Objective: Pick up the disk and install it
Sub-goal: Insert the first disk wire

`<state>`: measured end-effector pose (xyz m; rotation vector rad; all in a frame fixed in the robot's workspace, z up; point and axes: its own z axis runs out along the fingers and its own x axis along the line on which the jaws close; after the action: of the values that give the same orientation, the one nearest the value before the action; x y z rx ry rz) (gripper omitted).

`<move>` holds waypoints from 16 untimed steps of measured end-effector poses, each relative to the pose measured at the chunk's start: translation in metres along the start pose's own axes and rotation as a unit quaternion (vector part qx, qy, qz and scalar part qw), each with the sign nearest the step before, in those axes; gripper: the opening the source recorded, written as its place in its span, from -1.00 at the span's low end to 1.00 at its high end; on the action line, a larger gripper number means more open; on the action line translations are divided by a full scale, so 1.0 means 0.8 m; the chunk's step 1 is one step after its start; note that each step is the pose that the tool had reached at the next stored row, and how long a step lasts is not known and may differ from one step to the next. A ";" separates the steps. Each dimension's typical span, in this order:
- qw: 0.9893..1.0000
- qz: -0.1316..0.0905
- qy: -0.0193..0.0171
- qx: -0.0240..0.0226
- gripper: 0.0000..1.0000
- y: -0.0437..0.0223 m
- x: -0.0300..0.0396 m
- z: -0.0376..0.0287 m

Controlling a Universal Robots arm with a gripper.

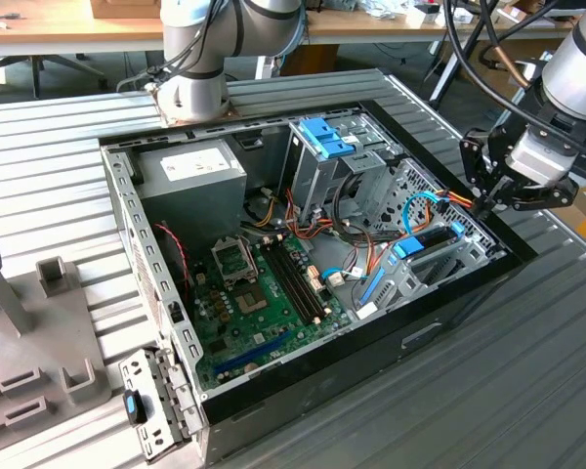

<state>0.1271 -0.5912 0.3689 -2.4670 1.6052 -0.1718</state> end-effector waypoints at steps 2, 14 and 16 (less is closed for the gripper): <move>1.000 0.007 0.000 0.000 -0.67 0.0033 -0.0015 -0.0006; 1.000 0.028 0.004 0.001 -0.67 0.0212 -0.0097 -0.0047; 0.999 0.039 0.007 0.001 -0.67 0.0248 -0.0113 -0.0056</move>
<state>0.1048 -0.5912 0.3689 -2.4018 1.7023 -0.1796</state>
